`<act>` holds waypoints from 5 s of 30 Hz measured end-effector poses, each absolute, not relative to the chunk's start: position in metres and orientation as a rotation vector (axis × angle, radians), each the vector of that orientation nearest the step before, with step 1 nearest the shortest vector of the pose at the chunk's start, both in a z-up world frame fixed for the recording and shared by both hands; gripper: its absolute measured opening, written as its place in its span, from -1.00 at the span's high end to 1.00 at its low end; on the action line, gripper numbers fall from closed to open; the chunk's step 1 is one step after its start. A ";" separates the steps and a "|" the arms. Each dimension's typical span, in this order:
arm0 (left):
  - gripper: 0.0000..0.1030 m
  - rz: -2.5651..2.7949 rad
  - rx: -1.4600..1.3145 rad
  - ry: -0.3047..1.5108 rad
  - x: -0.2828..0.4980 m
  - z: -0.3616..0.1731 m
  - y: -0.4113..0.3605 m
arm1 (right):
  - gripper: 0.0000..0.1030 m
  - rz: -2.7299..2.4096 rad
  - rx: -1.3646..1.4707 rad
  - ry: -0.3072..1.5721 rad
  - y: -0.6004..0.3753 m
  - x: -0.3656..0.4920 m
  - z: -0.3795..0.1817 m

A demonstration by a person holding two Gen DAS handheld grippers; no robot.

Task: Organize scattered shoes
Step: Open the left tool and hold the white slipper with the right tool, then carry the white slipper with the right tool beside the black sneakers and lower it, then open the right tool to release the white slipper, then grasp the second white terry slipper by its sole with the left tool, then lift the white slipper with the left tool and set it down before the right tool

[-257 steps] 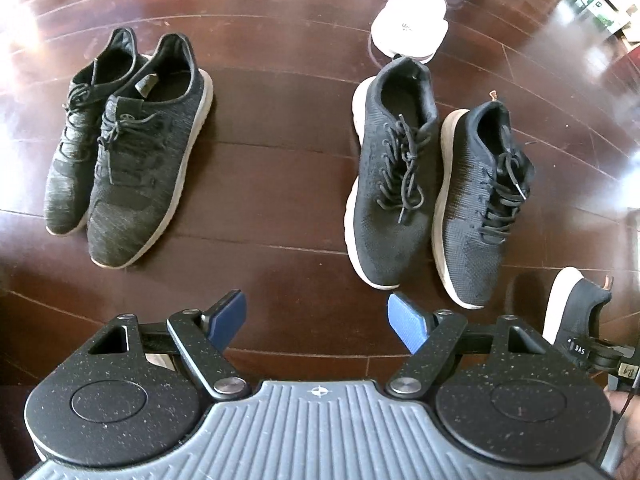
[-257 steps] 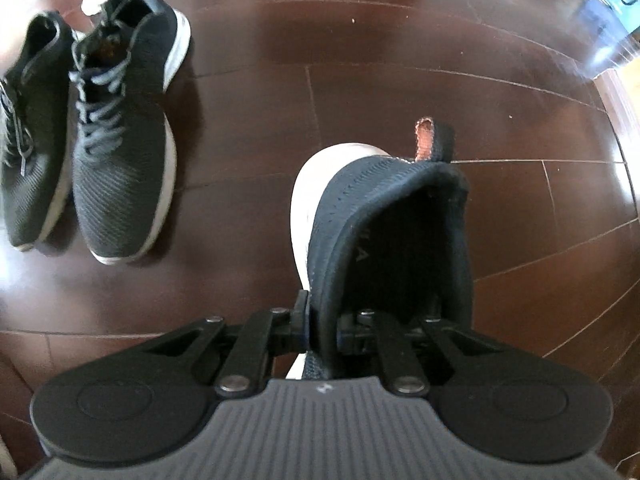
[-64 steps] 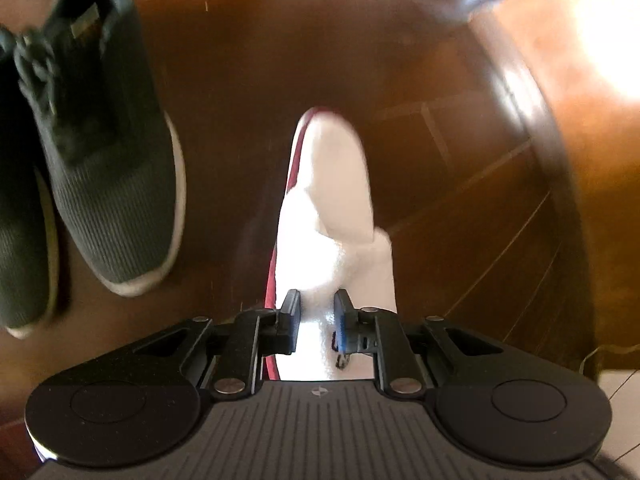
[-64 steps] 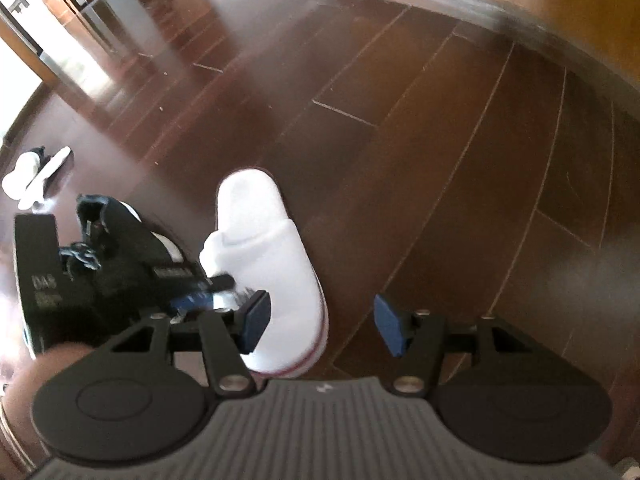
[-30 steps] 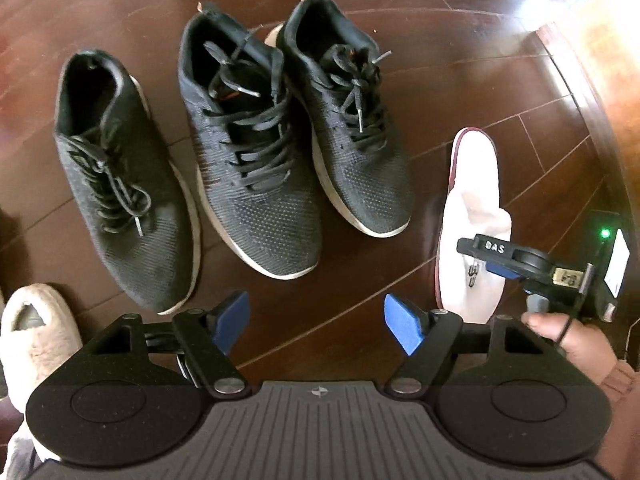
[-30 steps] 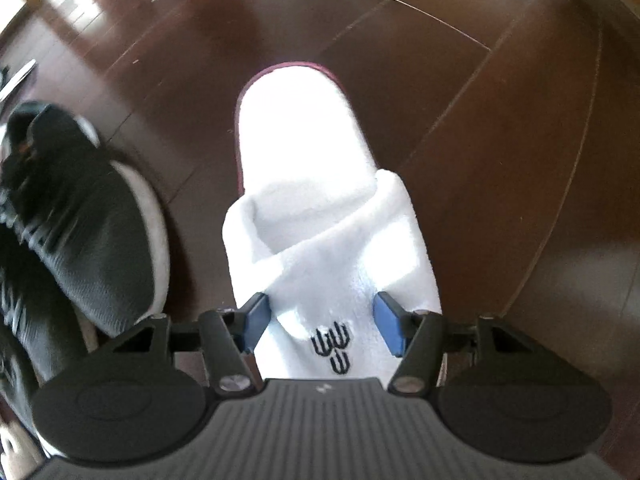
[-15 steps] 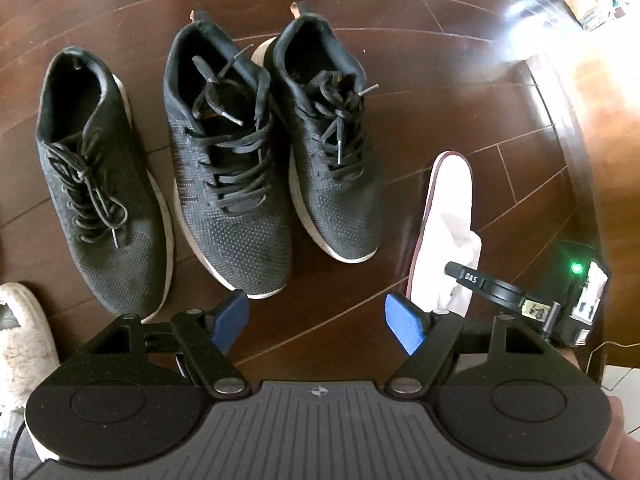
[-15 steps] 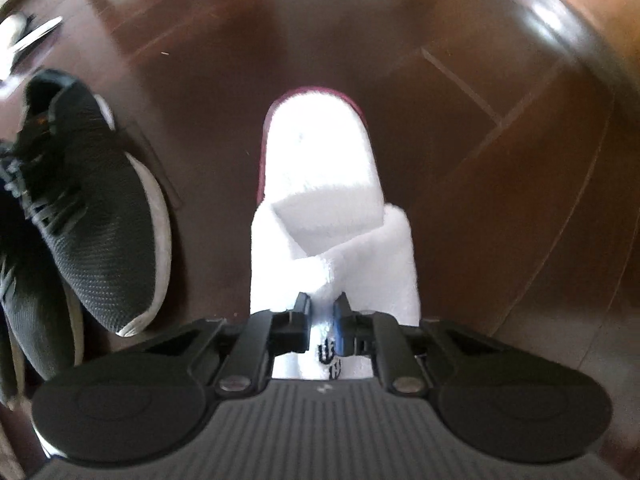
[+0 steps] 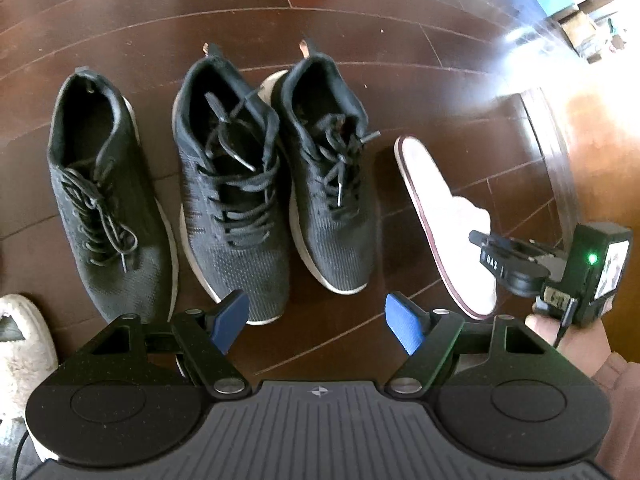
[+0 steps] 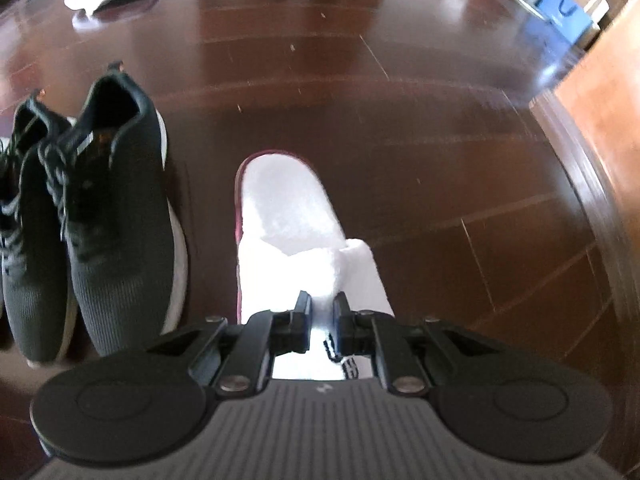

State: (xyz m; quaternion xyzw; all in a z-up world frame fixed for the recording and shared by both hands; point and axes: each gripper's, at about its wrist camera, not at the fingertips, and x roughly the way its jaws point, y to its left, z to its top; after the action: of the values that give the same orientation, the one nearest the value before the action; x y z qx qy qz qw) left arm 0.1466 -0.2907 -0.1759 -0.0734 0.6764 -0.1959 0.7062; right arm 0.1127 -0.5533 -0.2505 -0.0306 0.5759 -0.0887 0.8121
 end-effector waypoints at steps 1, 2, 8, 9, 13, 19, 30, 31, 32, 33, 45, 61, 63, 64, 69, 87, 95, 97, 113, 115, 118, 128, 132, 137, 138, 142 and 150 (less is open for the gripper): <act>-0.57 -0.432 -0.169 1.502 0.148 -0.175 -0.289 | 0.79 -0.190 -0.068 1.226 -0.552 0.117 -0.251; -0.57 -0.428 -0.176 1.500 0.150 -0.175 -0.287 | 0.79 -0.193 -0.072 1.218 -0.549 0.126 -0.252; -0.57 -0.414 -0.207 1.485 0.160 -0.170 -0.280 | 0.79 -0.185 -0.164 1.210 -0.542 0.166 -0.261; -0.57 -0.411 -0.210 1.484 0.162 -0.170 -0.279 | 0.79 -0.184 -0.179 1.210 -0.542 0.170 -0.263; -0.57 -0.394 -0.226 1.485 0.170 -0.170 -0.273 | 0.79 -0.175 -0.215 1.211 -0.540 0.182 -0.267; -0.57 -0.381 -0.238 1.479 0.178 -0.169 -0.270 | 0.79 -0.158 -0.258 1.218 -0.536 0.184 -0.274; -0.57 -0.369 -0.252 1.482 0.188 -0.170 -0.265 | 0.78 -0.146 -0.276 1.261 -0.533 0.184 -0.294; -0.57 -0.368 -0.253 1.480 0.189 -0.170 -0.265 | 0.78 -0.148 -0.272 1.268 -0.532 0.183 -0.296; -0.57 -0.368 -0.254 1.479 0.190 -0.170 -0.264 | 0.77 -0.151 -0.271 1.271 -0.532 0.183 -0.298; -0.57 -0.366 -0.256 1.478 0.191 -0.170 -0.264 | 0.77 -0.155 -0.265 1.277 -0.532 0.183 -0.299; -0.58 -0.360 -0.255 1.463 0.195 -0.169 -0.263 | 0.22 -0.157 -0.125 1.310 -0.541 0.190 -0.294; -0.57 -0.147 -0.427 1.260 0.240 -0.120 -0.232 | -0.02 -0.102 0.432 1.141 -0.547 0.134 -0.110; -0.58 -0.076 -0.505 1.239 0.256 -0.104 -0.219 | -0.02 -0.047 0.397 1.151 -0.533 0.139 -0.078; -0.58 -0.068 -0.532 1.218 0.271 -0.098 -0.214 | -0.04 -0.015 0.382 1.147 -0.528 0.142 -0.064; -0.62 -0.059 -0.670 1.172 0.380 -0.120 -0.186 | -0.19 0.038 0.326 1.126 -0.513 0.167 -0.038; -0.61 0.133 -0.917 1.207 0.643 -0.311 -0.109 | -0.19 -0.168 0.517 1.291 -0.414 0.213 -0.159; -0.61 0.243 -0.915 1.189 0.674 -0.344 -0.122 | -0.19 -0.217 0.506 1.299 -0.420 0.223 -0.167; -0.61 0.271 -0.930 1.177 0.674 -0.350 -0.121 | -0.19 -0.219 0.511 1.306 -0.422 0.221 -0.170; 0.51 -0.068 -0.811 1.233 0.637 -0.307 -0.135 | -0.19 -0.157 0.575 1.401 -0.412 0.186 -0.181; 0.57 -0.100 -0.810 1.240 0.614 -0.296 -0.134 | -0.19 -0.144 0.574 1.386 -0.415 0.182 -0.177; 0.58 -0.149 -0.795 1.251 0.571 -0.275 -0.135 | -0.19 -0.127 0.578 1.369 -0.420 0.170 -0.170; 0.59 -0.324 -0.797 1.236 0.431 -0.202 -0.185 | -0.19 -0.151 0.605 1.334 -0.469 0.075 -0.132; 0.59 -0.435 -0.763 1.277 0.369 -0.178 -0.227 | -0.19 -0.234 0.644 1.292 -0.501 0.028 -0.114; 0.59 -0.554 -0.688 1.397 0.282 -0.171 -0.293 | -0.19 -0.354 0.697 1.220 -0.542 -0.023 -0.094; 0.59 -0.574 -0.670 1.421 0.267 -0.172 -0.306 | -0.19 -0.373 0.705 1.206 -0.548 -0.032 -0.091; 0.59 -0.650 -0.583 1.504 0.210 -0.181 -0.356 | -0.19 -0.436 0.726 1.163 -0.570 -0.065 -0.083; 0.59 -0.785 -0.343 1.606 0.122 -0.213 -0.436 | -0.19 -0.553 0.785 1.109 -0.590 -0.117 -0.087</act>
State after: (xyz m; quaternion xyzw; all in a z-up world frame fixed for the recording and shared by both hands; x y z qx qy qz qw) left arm 0.1218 -0.4359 -0.2128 -0.1489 0.6965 -0.3407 0.6138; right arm -0.1169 -0.5900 -0.0873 0.3581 0.5062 -0.2522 0.7429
